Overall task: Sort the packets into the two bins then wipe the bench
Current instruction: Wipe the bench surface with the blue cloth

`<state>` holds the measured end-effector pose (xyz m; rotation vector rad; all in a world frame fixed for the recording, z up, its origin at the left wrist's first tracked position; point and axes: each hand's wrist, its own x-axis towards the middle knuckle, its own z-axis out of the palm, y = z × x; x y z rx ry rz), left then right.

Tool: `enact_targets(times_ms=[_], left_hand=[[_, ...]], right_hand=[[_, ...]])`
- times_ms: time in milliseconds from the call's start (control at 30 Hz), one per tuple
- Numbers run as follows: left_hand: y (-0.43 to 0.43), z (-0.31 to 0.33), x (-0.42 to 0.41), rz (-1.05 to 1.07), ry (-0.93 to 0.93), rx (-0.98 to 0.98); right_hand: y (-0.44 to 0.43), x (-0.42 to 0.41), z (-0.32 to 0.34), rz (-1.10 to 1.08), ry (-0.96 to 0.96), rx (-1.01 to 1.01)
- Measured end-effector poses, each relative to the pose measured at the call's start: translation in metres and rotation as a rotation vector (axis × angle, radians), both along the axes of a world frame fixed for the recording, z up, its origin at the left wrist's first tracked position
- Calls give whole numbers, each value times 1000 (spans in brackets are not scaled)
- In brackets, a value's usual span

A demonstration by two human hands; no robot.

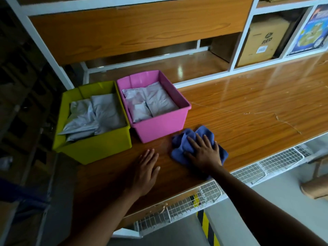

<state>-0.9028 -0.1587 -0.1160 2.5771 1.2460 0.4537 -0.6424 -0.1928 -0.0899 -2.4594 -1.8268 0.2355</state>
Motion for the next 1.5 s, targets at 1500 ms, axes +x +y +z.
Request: enact_targets(times_ms=[1500], left_hand=[[-50, 0, -204, 452, -806, -355]], right_hand=[[4, -329, -1, 242, 2, -3]])
